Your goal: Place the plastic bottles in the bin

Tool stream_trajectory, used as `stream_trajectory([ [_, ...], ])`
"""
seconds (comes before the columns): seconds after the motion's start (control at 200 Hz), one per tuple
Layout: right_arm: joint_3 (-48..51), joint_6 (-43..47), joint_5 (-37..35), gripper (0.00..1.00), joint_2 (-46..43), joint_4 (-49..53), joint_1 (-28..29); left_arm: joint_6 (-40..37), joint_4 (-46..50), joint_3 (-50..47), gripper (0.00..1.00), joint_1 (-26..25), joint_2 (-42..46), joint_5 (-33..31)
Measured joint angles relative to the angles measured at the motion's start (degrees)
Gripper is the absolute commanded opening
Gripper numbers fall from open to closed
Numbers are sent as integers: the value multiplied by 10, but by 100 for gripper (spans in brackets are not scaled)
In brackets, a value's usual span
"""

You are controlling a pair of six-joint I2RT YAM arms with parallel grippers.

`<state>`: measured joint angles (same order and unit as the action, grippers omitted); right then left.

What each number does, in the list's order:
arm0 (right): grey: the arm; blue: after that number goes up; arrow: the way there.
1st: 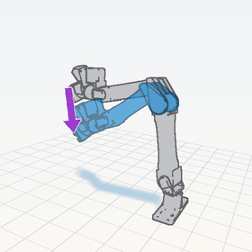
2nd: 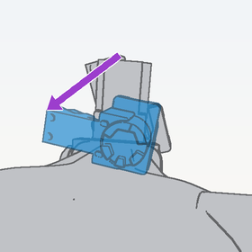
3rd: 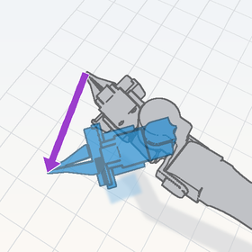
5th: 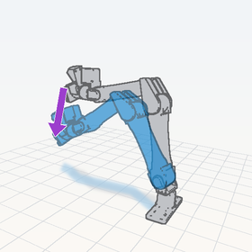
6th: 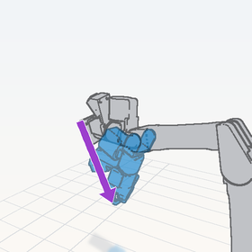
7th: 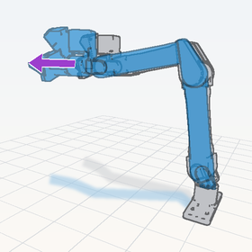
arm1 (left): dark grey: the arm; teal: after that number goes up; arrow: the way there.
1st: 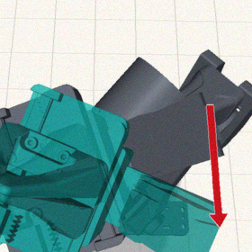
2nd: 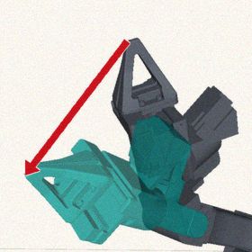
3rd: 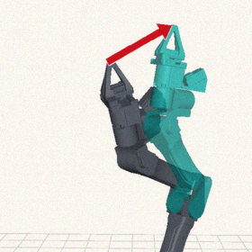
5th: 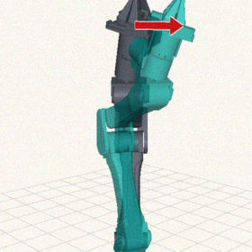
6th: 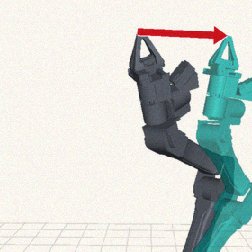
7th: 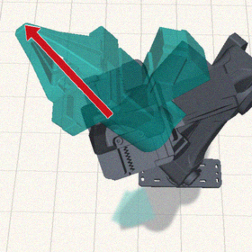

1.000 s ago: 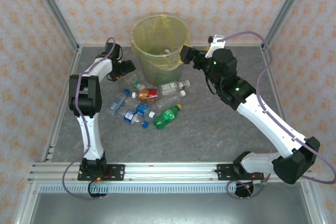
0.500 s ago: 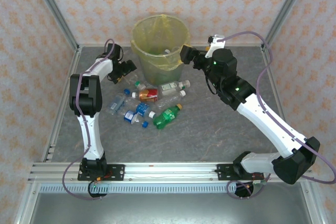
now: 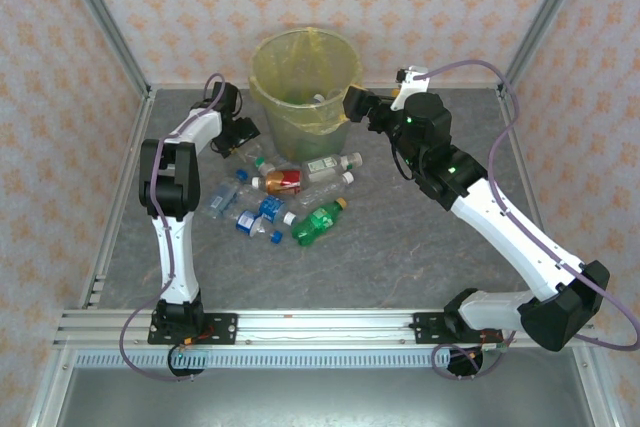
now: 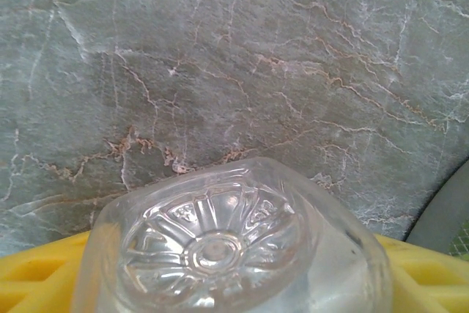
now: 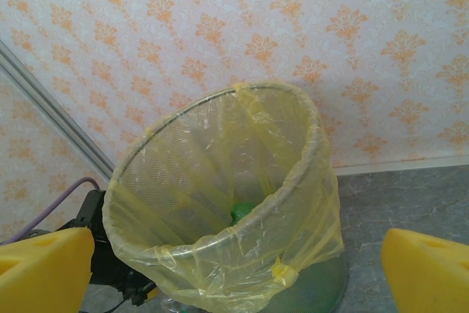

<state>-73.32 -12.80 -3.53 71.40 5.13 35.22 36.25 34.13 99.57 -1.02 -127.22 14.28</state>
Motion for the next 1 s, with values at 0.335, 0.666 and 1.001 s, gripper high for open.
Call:
stream_trajectory([
  [0.335, 0, 5, 5, 100, 0, 0, 0, 14, 0, -24, 74, 23, 114, -4],
  [0.666, 0, 9, 22, 100, 12, -5, 0, 30, -8, -26, 73, 28, 262, -20],
  [1.001, 0, 13, 33, 100, 13, -5, 0, 31, -22, -42, 81, 28, 264, -10],
])
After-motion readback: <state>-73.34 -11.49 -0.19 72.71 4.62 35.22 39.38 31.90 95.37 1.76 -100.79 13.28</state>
